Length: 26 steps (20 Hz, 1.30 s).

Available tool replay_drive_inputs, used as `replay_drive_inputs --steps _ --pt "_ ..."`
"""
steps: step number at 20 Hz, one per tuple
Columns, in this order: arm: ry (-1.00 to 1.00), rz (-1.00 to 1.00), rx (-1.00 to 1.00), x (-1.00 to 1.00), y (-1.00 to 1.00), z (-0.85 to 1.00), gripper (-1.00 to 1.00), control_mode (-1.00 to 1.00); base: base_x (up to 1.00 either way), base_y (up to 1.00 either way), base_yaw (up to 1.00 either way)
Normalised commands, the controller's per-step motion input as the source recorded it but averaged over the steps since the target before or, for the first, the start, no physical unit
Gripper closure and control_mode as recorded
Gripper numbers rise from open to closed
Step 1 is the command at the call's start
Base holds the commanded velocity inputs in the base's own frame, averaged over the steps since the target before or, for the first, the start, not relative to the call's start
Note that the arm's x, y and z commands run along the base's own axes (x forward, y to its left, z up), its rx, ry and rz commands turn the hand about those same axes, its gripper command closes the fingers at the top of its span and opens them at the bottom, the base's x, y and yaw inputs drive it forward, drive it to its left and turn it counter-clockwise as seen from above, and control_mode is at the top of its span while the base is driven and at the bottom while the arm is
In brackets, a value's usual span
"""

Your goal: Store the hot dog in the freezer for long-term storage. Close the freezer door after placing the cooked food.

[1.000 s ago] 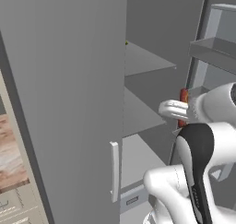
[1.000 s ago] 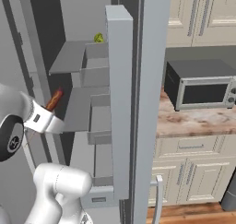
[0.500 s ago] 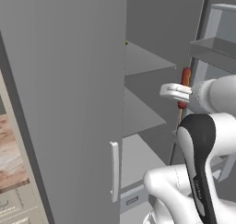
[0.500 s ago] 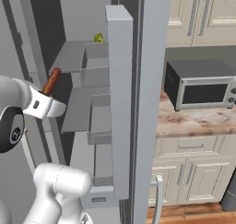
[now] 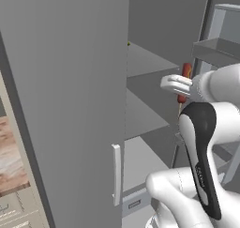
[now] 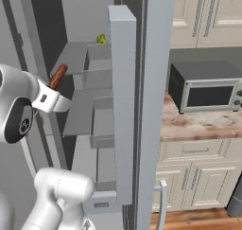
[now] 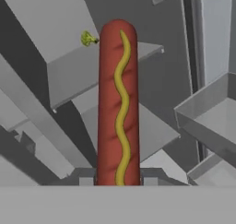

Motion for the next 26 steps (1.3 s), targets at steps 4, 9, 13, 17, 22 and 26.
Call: replay_drive_inputs --steps 4,9,13,17,22,26 --pt "-0.04 0.00 0.10 0.24 0.00 0.10 1.00 -1.00 0.00 0.00 0.00" --pt "-0.03 0.00 0.13 0.15 0.00 0.24 1.00 -1.00 0.00 0.00 0.00" --pt "0.00 0.00 0.09 0.22 0.00 0.17 1.00 -1.00 0.00 0.00 0.00" --pt "0.00 0.00 0.09 0.24 0.00 0.19 1.00 -1.00 0.00 0.00 0.00" --pt "0.02 0.00 0.10 0.18 0.00 0.16 1.00 -1.00 0.00 0.00 0.00" --pt "0.01 0.00 0.01 0.09 0.00 0.00 1.00 -1.00 0.00 0.00 0.00"
